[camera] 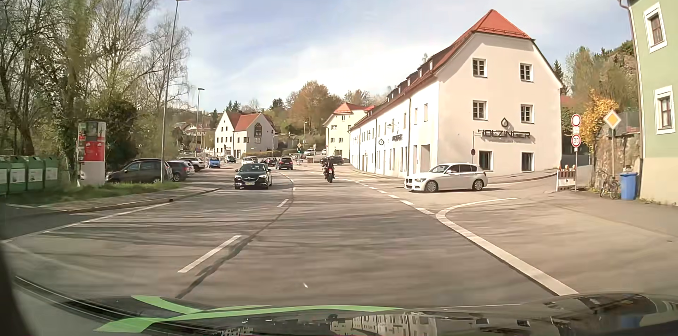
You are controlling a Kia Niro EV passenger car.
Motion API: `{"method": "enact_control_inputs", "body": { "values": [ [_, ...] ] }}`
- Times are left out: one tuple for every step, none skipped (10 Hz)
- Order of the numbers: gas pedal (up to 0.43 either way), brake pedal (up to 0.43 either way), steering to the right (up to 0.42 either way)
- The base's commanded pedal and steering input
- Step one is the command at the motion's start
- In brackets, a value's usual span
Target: Follow the waypoints while adhering to traffic rules and regulations
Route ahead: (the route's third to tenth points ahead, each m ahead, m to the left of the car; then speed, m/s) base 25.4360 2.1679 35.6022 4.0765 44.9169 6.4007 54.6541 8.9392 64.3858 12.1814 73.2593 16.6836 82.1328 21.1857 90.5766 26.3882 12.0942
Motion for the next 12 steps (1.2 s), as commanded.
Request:
{"method": "enact_control_inputs", "body": {
  "values": [
    [0.02, 0.0, -0.025],
    [0.02, 0.0, -0.025],
    [0.02, 0.0, -0.025],
    [0.02, 0.0, -0.025],
    [0.028, 0.0, -0.025],
    [0.028, 0.0, -0.025],
    [0.039, 0.0, -0.025],
    [0.047, 0.0, -0.025],
    [0.047, 0.0, -0.025],
    [0.059, 0.0, -0.027],
    [0.067, 0.0, -0.028],
    [0.067, 0.0, -0.028]
  ]
}}
